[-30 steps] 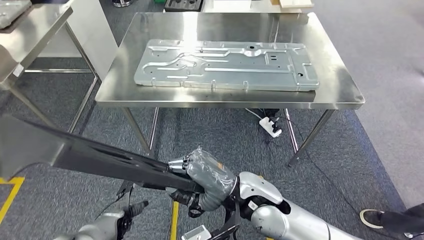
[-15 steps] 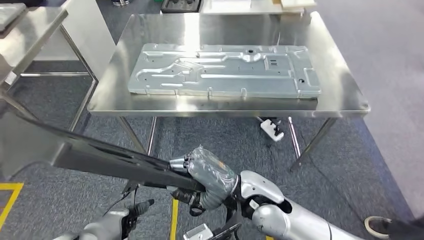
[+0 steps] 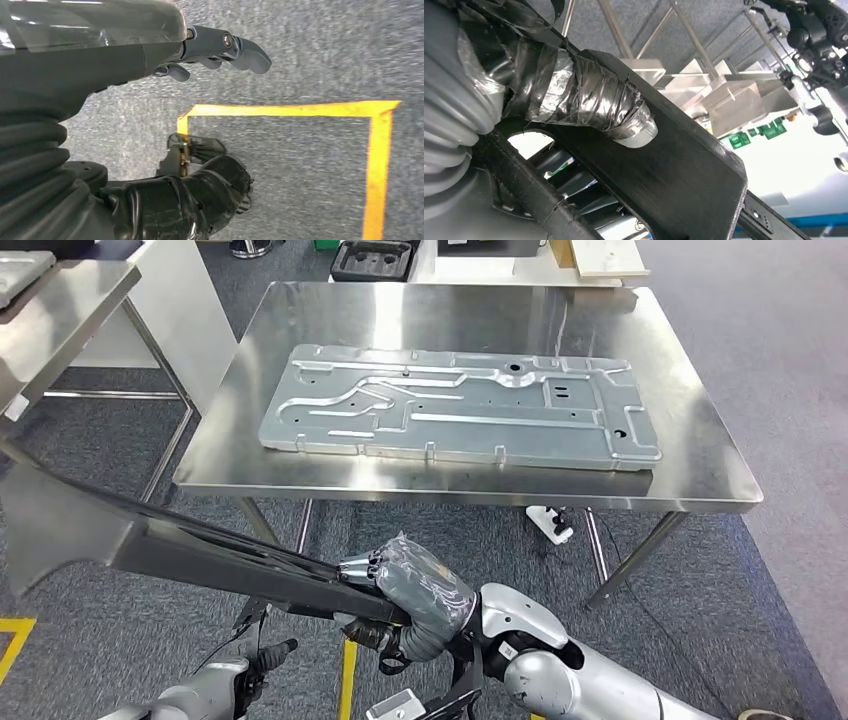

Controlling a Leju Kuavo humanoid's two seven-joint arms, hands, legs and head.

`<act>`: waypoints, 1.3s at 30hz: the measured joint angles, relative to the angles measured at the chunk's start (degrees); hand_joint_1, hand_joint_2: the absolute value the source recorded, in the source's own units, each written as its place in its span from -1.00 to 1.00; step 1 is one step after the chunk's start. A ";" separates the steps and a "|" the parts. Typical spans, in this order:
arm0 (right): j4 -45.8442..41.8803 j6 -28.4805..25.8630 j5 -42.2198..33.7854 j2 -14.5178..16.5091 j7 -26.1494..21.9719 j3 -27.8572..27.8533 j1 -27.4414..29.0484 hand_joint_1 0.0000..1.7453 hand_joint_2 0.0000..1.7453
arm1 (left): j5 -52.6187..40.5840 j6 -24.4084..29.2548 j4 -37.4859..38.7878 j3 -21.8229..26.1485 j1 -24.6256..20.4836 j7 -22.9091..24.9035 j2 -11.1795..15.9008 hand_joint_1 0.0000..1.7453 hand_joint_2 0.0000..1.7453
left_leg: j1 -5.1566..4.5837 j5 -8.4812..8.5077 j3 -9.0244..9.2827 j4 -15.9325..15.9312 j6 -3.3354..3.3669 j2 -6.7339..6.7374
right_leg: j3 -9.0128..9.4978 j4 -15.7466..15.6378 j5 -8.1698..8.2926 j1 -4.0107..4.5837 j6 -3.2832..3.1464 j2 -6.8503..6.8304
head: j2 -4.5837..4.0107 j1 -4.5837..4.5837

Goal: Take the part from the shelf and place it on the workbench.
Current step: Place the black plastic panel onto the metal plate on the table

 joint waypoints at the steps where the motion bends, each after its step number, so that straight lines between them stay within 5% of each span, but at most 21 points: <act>1: 0.07 0.13 -0.04 0.01 -0.05 0.00 -0.06 1.00 1.00 | 0.00 0.00 0.01 0.01 -0.07 0.09 0.00 -1.00 1.00 | -0.02 -0.49 0.23 0.02 -0.42 0.04 | 0.42 -1.20 0.76 0.16 -0.40 0.02 | 0.00 -0.03; 5: 0.20 0.48 -0.23 0.22 -0.19 0.00 -0.33 1.00 1.00 | -0.04 0.01 -0.01 -0.01 -0.36 0.30 0.03 -1.00 1.00 | 0.12 -0.96 0.02 2.40 -1.57 0.16 | 1.97 -1.50 -0.60 0.31 -2.25 0.09 | 0.00 -0.14; 7: 0.18 0.57 -0.38 0.43 -0.30 0.00 -0.59 1.00 1.00 | -0.08 -0.05 -0.02 -0.01 -0.54 0.38 0.00 -1.00 1.00 | 0.29 -1.80 -3.70 8.36 -1.94 0.20 | 3.21 -1.63 -1.45 0.30 -2.80 0.09 | 0.00 -0.28; 9: 0.27 0.67 -0.56 0.51 -0.34 0.01 -0.69 1.00 1.00 | -0.12 -0.09 -0.01 -0.02 -0.45 0.48 -0.03 -1.00 1.00 | 0.32 -4.55 -8.83 14.73 -2.29 0.20 | 4.47 -1.64 -2.63 0.44 -3.04 0.17 | 0.00 -0.34; 11: 0.48 0.75 -0.67 0.51 -0.36 0.01 -0.61 1.00 1.00 | -0.10 -0.09 0.00 -0.03 -0.06 0.57 0.02 -1.00 1.00 | 0.31 -6.54 -11.87 15.80 -2.36 0.19 | 6.28 -1.63 -4.06 0.58 -3.07 0.41 | 0.00 -0.35; 12: 0.57 0.80 -0.71 0.51 -0.37 0.02 -0.59 1.00 1.00 | -0.05 -0.10 0.01 -0.03 0.10 0.58 0.06 -1.00 1.00 | 0.30 -5.65 -12.25 13.85 -2.20 0.20 | 7.37 -1.63 -4.85 0.66 -3.02 0.51 | 0.00 -0.35; 13: 0.62 0.88 -0.74 0.52 -0.40 0.02 -0.59 1.00 1.00 | 0.01 -0.14 0.01 -0.03 0.20 0.55 0.10 -1.00 1.00 | 0.28 -2.94 -12.12 10.64 -1.87 0.20 | 8.47 -1.63 -5.69 0.75 -2.96 0.55 | 0.00 -0.34; 16: 0.71 1.37 -0.97 0.67 -0.70 0.07 -0.61 1.00 1.00 | 0.30 -0.23 0.03 -0.03 0.34 0.37 0.25 -1.00 1.00 | -0.21 7.45 -11.29 2.25 -0.74 0.08 | 10.71 -1.27 -8.08 1.12 -2.36 0.72 | 0.00 -0.15; 18: 0.68 1.69 -1.13 0.94 -1.03 0.11 -0.69 1.00 1.00 | 0.72 -0.13 0.05 -0.03 0.31 0.42 0.34 -1.00 1.00 | -0.33 8.39 -10.55 1.44 -0.28 0.06 | 11.09 -0.48 -8.62 1.19 -1.77 0.86 | 0.00 -0.05; 20: 0.61 1.98 -1.36 1.22 -1.35 0.12 -0.97 1.00 1.00 | 1.13 0.07 0.05 -0.03 -0.23 0.67 0.46 -1.00 1.00 | -0.09 8.02 -9.72 1.05 0.12 0.10 | 9.13 3.21 -7.39 1.10 -1.22 0.64 | 0.00 -0.02; 22: 0.60 2.41 -1.72 1.52 -1.71 0.16 -1.13 1.00 1.00 | 1.47 0.26 0.05 -0.03 -0.97 1.13 0.76 -1.00 1.00 | 0.02 7.34 -8.82 0.89 0.57 0.05 | 4.38 9.88 -7.03 0.90 -0.63 0.40 | 0.00 0.04; 24: 0.66 2.88 -2.02 1.76 -2.07 0.32 -1.04 1.00 1.00 | 1.93 0.41 0.07 -0.03 -1.29 1.66 1.10 -1.00 1.00 | 0.02 6.25 -7.79 0.91 0.83 -0.05 | -0.35 15.14 -10.22 0.61 -0.24 0.34 | 0.00 0.07; 26: 0.78 3.30 -2.24 2.03 -2.38 0.51 -0.95 1.00 1.00 | 2.36 0.50 0.07 -0.03 -1.36 2.12 1.37 -1.00 1.00 | 0.08 5.05 -6.37 1.03 0.77 -0.20 | -2.79 15.44 -13.38 0.36 -0.09 0.31 | 0.00 0.08; 27: 0.84 3.43 -2.37 2.22 -2.49 0.60 -0.96 1.00 1.00 | 2.50 0.50 0.07 -0.03 -1.47 2.28 1.49 -1.00 1.00 | 0.14 4.39 -5.56 1.15 0.67 -0.31 | -2.90 13.32 -12.94 0.28 -0.10 0.29 | 0.00 0.08; 28: 0.92 3.51 -2.48 2.42 -2.57 0.68 -0.98 1.00 1.00 | 2.62 0.48 0.07 -0.03 -1.61 2.39 1.58 -1.00 1.00 | 0.19 3.73 -4.82 1.27 0.52 -0.40 | -2.48 10.10 -10.75 0.22 -0.16 0.25 | 0.00 0.10; 30: 1.12 3.56 -2.65 2.76 -2.68 0.89 -1.09 1.00 1.00 | 2.74 0.42 0.07 -0.03 -1.88 2.45 1.74 -1.00 1.00 | 0.11 2.39 -3.90 1.75 0.06 -0.63 | -1.56 2.84 -3.34 0.25 -0.55 0.15 | 0.00 0.24; 32: 1.29 3.63 -2.71 3.12 -2.72 1.05 -1.19 1.00 1.00 | 2.82 0.39 0.08 -0.03 -2.01 2.52 1.97 -1.00 1.00 | -0.06 1.44 -3.83 2.24 -0.62 -0.72 | -1.20 -0.37 0.93 0.39 -1.27 0.19 | 0.00 0.28; 36: 1.46 3.67 -2.72 4.05 -2.75 1.11 -1.64 1.00 1.00 | 2.89 0.35 0.08 -0.03 -2.28 2.59 2.49 -1.00 1.00 | 0.13 0.08 -4.52 4.74 -1.78 -0.40 | 0.22 -0.83 0.65 0.25 -2.80 0.17 | 0.00 0.07; 39: 1.66 3.71 -2.72 4.48 -2.79 1.13 -1.87 1.00 1.00 | 2.89 0.36 0.08 -0.03 -2.43 2.59 2.62 -1.00 1.00 | 0.37 -3.70 -9.87 14.17 -2.50 -0.14 | 1.05 -0.95 0.01 0.24 -3.41 0.11 | 0.00 -0.14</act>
